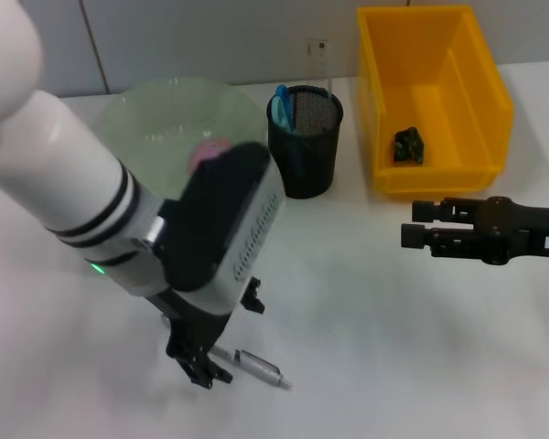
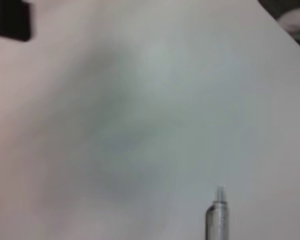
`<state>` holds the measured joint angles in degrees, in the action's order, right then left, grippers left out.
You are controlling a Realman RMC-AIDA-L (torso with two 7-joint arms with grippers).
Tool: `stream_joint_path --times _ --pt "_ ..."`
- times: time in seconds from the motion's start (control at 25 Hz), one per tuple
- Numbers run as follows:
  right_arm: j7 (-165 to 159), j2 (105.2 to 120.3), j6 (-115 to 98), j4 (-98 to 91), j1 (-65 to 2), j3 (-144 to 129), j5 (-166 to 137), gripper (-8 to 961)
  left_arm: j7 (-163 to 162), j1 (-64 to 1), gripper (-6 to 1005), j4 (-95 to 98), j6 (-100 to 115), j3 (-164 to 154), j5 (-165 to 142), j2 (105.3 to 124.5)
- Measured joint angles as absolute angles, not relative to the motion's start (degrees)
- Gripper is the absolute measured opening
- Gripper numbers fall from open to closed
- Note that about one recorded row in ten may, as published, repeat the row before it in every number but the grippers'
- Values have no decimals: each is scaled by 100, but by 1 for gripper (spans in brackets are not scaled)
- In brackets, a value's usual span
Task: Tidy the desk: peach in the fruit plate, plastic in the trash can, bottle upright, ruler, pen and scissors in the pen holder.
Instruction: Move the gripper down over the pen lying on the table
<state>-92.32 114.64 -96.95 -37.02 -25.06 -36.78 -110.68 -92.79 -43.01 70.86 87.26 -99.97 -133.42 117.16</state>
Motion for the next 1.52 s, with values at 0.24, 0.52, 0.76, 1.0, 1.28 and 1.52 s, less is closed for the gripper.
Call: stream_joint_path --times 0.24,0.52,0.76,1.0,1.28,1.52 --pt "-9297 11461 -9677 -3701 -2514 -3673 -11155 715 -9280 -4588 860 6831 8686 -10310 -13602 11782" --pt "-9304 11460 -9647 -3700 -2521 -3671 -11221 714 -9280 -4746 859 6582 8572 -10471 -13776 11786" --pt "-9336 11461 -9587 -3700 -2547 -3665 -11227 715 -9276 -4868 859 6452 8563 -10584 -13835 11793" --pt "-9343 11461 -9582 -3700 -2558 -3664 -11229 715 -9232 -4911 786 6384 8539 -10651 -13843 11796" --pt "-9343 11461 -9578 -3700 -2561 -3665 -11229 714 -9225 -4973 622 6275 8423 -10766 -13871 11794" --pt "-9342 11462 -9578 -3700 -2566 -3665 -11229 715 -9221 -4991 566 6254 8408 -10828 -13909 11794"
